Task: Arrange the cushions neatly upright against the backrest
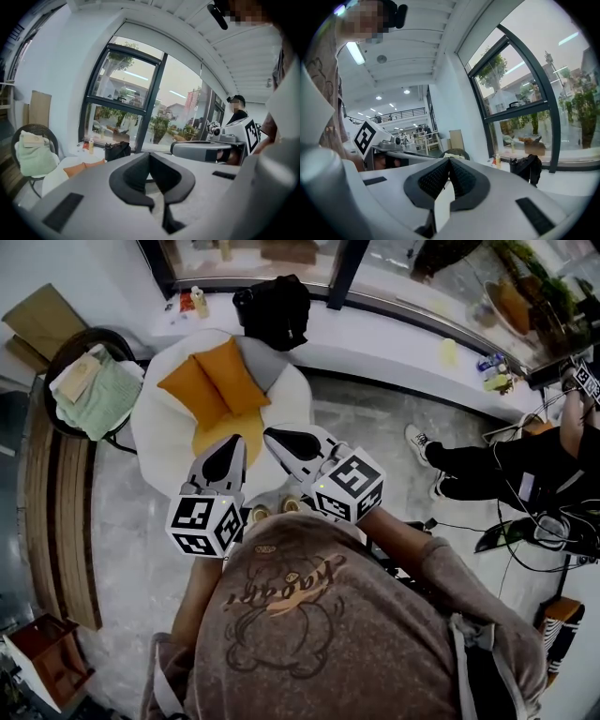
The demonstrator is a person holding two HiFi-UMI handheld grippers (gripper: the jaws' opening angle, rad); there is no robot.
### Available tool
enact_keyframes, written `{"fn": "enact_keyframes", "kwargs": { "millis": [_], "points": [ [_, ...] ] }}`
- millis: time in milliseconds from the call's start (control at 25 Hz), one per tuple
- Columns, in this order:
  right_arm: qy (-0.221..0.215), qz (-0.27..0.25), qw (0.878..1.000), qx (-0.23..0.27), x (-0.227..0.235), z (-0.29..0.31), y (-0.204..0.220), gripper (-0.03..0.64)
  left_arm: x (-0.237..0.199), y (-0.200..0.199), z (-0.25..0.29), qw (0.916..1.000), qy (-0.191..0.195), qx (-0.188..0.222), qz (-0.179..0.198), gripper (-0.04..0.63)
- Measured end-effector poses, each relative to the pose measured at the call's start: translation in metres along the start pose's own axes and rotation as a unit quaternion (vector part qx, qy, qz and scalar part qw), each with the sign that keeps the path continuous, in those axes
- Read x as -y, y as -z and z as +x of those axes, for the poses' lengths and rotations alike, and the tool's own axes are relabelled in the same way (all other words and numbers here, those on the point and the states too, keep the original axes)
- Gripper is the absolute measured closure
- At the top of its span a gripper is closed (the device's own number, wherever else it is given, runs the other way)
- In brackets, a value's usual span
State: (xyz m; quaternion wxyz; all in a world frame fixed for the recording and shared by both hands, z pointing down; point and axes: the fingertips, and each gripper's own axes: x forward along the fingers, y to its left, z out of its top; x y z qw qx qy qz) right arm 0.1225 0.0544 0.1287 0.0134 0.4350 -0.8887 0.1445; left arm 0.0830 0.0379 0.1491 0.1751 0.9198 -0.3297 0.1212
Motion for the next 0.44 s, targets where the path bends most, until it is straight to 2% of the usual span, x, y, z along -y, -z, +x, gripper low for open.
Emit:
{"fn": "enact_keyframes", "kwargs": {
  "millis": [440],
  "points": [
    [-0.01,-0.004,1.0,-0.004,0.0026,-0.0036,-0.0014,0.598,0.0052,-0.0009,0.0046,1.0,0.006,-0.001,-0.001,0.591]
  ]
}}
